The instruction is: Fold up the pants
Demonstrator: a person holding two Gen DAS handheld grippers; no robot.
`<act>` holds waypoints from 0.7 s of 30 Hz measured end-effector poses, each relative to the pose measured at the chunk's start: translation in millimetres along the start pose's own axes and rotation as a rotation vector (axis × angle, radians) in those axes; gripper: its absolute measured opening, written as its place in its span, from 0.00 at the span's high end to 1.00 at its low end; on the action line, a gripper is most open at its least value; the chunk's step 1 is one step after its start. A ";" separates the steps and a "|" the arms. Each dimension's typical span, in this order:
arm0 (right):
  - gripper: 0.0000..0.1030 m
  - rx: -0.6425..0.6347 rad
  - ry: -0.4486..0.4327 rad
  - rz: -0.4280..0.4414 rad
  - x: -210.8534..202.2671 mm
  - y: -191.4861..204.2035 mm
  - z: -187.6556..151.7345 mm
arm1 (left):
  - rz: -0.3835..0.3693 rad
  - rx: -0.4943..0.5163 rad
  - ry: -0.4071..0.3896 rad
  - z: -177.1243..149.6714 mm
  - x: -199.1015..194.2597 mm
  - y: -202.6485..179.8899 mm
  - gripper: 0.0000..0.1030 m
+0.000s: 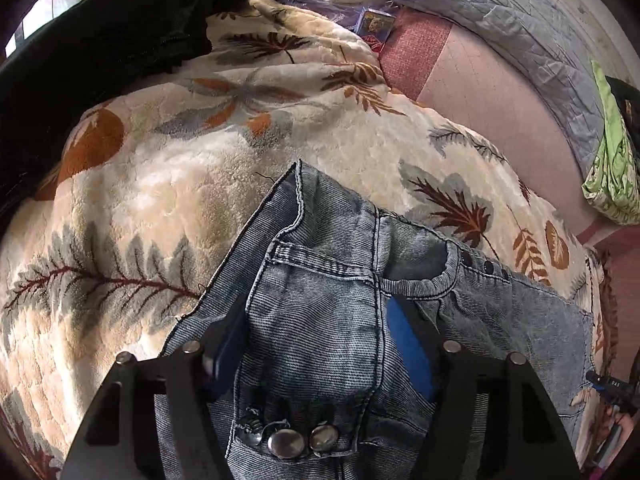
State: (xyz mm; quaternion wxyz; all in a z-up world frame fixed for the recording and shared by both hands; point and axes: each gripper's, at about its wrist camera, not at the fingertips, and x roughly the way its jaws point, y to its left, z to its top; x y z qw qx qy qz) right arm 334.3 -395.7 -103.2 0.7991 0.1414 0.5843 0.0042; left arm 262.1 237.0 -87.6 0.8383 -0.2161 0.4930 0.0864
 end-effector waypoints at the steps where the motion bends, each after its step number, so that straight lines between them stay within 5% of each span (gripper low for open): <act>1: 0.80 -0.016 -0.011 -0.003 -3.6 3.5 -0.3 | -0.006 -0.006 0.010 3.3 2.8 2.4 0.40; 4: 0.80 -0.055 -0.033 -0.004 -16.4 11.3 -0.8 | -0.012 -0.026 0.038 8.5 9.6 11.7 0.54; 6: 0.80 -0.079 -0.051 -0.004 -27.6 13.4 -1.1 | 0.016 -0.025 0.059 8.8 14.8 15.8 0.73; 10: 0.80 -0.119 -0.082 -0.020 -47.4 15.2 -4.4 | 0.082 0.026 0.043 12.7 16.1 12.7 0.90; 14: 0.80 -0.161 -0.140 -0.052 -64.3 16.2 -17.5 | 0.177 0.137 -0.060 26.7 3.9 -3.6 0.94; 16: 0.80 -0.200 -0.092 -0.115 -42.0 16.2 -31.0 | 0.263 0.200 -0.126 32.5 -0.3 -11.4 0.98; 19: 0.74 -0.256 -0.021 -0.157 1.6 7.9 -53.8 | 0.294 0.246 -0.024 29.7 17.5 -8.8 0.98; 21: 0.63 -0.208 -0.070 -0.128 -8.6 1.7 -51.9 | 0.329 0.292 -0.084 18.5 8.1 -11.6 0.98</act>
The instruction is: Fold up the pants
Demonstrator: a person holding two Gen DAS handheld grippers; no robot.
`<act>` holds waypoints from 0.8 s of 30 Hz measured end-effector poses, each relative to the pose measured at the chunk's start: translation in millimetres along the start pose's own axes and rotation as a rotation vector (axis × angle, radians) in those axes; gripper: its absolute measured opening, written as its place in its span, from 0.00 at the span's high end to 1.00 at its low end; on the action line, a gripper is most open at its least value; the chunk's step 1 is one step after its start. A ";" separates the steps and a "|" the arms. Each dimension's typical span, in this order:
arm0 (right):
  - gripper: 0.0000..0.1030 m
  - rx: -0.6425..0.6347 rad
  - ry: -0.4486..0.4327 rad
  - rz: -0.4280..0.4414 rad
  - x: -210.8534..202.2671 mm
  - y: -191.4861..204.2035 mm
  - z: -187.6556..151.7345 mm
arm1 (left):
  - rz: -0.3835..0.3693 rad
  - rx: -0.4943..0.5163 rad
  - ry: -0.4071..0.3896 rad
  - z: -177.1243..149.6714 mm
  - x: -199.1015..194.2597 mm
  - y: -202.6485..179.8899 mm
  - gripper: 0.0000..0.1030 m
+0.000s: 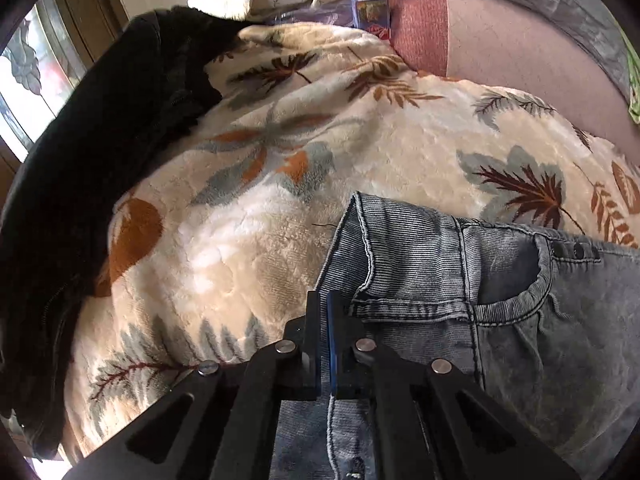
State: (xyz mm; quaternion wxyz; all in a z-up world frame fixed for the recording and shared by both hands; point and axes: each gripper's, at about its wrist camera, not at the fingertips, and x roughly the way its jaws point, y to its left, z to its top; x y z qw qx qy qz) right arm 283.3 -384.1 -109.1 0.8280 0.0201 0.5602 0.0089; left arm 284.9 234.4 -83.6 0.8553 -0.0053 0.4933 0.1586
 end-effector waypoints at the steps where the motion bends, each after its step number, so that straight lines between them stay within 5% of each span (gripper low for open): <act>1: 0.47 0.039 0.004 0.033 -5.0 -6.4 2.2 | -0.013 0.002 -0.029 -2.8 -9.1 0.3 0.97; 4: 0.40 0.083 -0.084 0.024 -33.0 -20.2 11.2 | -0.109 -0.042 -0.075 -10.8 -44.8 6.8 0.91; 6: 0.40 0.108 -0.140 0.057 -49.3 -25.0 19.8 | -0.192 0.000 -0.075 -21.9 -64.7 2.8 0.61; 9: 0.40 0.177 -0.100 0.292 -49.0 -19.5 28.4 | -0.260 0.120 -0.077 -43.9 -80.8 -22.2 0.50; 13: 0.39 0.184 0.005 0.541 -13.6 10.9 22.9 | -0.162 0.192 0.040 -58.7 -50.9 -43.8 0.50; 15: 0.38 0.199 0.084 0.439 16.9 12.9 17.6 | -0.073 0.211 0.102 -63.9 -31.0 -44.3 0.35; 17: 0.41 0.275 0.085 0.444 20.5 7.3 16.5 | -0.047 0.196 0.098 -61.2 -36.2 -38.9 0.28; 20: 0.34 0.170 0.021 0.402 -10.1 31.1 34.9 | -0.026 0.193 -0.001 -56.5 -60.0 -38.3 0.28; 22: 0.27 0.157 0.009 0.483 -17.7 51.0 49.4 | -0.024 0.224 -0.065 -54.2 -74.8 -48.1 0.28; 24: 0.27 0.134 0.020 0.577 -10.7 76.3 64.0 | -0.108 0.227 -0.090 -53.7 -83.8 -57.4 0.28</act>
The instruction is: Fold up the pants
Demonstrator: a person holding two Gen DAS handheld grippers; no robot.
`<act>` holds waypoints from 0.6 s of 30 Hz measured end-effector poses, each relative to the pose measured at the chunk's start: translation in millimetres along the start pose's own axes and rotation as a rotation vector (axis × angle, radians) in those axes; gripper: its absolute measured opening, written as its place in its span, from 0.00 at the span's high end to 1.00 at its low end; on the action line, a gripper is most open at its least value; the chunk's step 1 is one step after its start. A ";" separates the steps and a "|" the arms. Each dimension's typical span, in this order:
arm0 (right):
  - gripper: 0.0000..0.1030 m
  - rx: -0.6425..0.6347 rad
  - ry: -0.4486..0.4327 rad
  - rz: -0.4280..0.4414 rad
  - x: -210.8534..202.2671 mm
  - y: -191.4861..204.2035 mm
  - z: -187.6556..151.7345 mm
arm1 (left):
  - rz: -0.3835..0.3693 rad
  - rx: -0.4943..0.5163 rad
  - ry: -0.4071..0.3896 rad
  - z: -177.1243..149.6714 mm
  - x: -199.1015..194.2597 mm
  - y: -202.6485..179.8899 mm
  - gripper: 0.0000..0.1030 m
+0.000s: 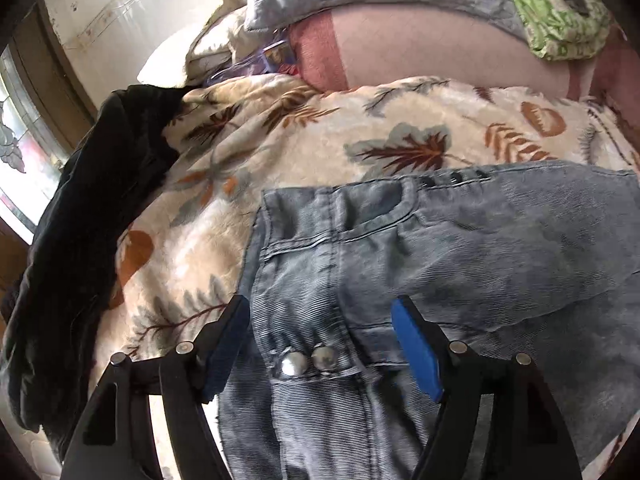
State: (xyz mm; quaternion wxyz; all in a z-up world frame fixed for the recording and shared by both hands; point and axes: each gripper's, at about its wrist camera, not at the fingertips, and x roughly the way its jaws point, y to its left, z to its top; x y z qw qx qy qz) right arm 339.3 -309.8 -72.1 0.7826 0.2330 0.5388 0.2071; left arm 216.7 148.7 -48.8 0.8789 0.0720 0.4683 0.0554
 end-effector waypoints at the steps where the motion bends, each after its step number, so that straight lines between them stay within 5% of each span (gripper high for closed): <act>1: 0.27 -0.010 0.014 0.024 13.7 8.7 5.0 | -0.032 0.000 0.004 1.2 1.5 -4.1 0.28; 4: 0.27 0.005 0.072 0.086 61.1 19.6 14.0 | 0.022 0.028 0.097 -0.8 28.1 -14.3 0.28; 6: 0.27 0.014 0.109 -0.042 90.4 13.0 12.4 | 0.037 0.003 0.188 -9.2 55.1 -10.6 0.22; 7: 0.27 0.032 0.097 -0.035 92.6 9.9 10.4 | 0.034 -0.032 0.173 -10.1 56.6 -5.0 0.15; 15: 0.19 0.088 -0.034 -0.027 32.4 -23.1 27.2 | 0.001 -0.099 0.048 -6.3 24.5 10.8 0.14; 17: 0.19 0.145 -0.041 -0.114 37.3 -53.6 34.3 | 0.047 -0.070 0.118 -9.4 43.0 7.6 0.14; 18: 0.20 0.194 -0.047 -0.081 38.1 -69.7 36.8 | 0.060 -0.046 0.174 -13.2 58.7 5.0 0.11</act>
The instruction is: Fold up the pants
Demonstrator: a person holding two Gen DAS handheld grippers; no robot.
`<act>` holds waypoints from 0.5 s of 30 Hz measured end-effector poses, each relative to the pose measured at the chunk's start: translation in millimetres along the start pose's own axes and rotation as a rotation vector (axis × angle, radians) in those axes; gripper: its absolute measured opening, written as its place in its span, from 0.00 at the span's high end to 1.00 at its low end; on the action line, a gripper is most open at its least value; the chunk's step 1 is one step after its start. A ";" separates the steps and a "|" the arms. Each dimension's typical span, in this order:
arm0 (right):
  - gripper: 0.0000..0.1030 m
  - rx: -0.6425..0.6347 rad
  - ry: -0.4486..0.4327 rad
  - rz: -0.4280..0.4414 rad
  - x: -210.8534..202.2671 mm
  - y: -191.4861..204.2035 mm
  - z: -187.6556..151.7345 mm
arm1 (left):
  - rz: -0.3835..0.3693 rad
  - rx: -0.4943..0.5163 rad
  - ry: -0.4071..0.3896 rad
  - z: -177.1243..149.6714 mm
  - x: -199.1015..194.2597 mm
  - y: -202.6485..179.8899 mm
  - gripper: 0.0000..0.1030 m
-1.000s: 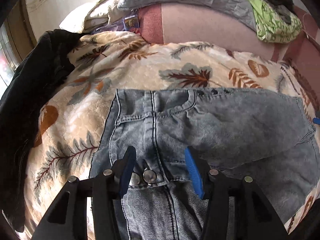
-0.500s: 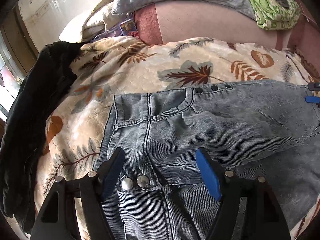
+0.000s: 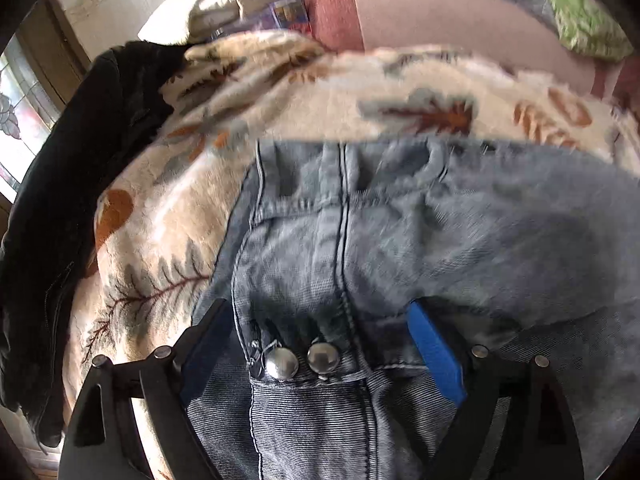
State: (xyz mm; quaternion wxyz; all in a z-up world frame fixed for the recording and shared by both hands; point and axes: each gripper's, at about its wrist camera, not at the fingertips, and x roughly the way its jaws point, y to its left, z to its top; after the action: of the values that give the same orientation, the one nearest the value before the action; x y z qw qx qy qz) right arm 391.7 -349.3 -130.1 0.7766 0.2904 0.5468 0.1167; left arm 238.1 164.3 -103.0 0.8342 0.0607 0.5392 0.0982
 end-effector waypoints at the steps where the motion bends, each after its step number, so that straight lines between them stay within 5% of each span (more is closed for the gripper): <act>1: 0.20 0.042 -0.010 0.047 -2.1 -7.9 1.5 | -0.012 -0.014 -0.011 -1.4 4.1 1.7 0.11; 6: 0.19 -0.073 -0.101 0.030 -44.0 11.8 7.9 | -0.111 -0.135 -0.083 7.2 -14.4 28.1 0.10; 11: 0.19 -0.069 -0.173 -0.143 -76.4 -7.6 11.4 | -0.252 -0.424 -0.099 20.4 -12.0 83.9 0.10; 15: 0.19 -0.052 -0.099 -0.021 -78.5 -12.6 -2.5 | -0.261 -0.459 -0.104 39.0 -12.0 92.7 0.12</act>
State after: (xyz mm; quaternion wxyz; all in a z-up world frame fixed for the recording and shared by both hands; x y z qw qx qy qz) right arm 358.4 -397.7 -76.6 0.8110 0.2699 0.5077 0.1082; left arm 259.7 251.9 -57.1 0.8584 -0.1952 0.4623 0.1063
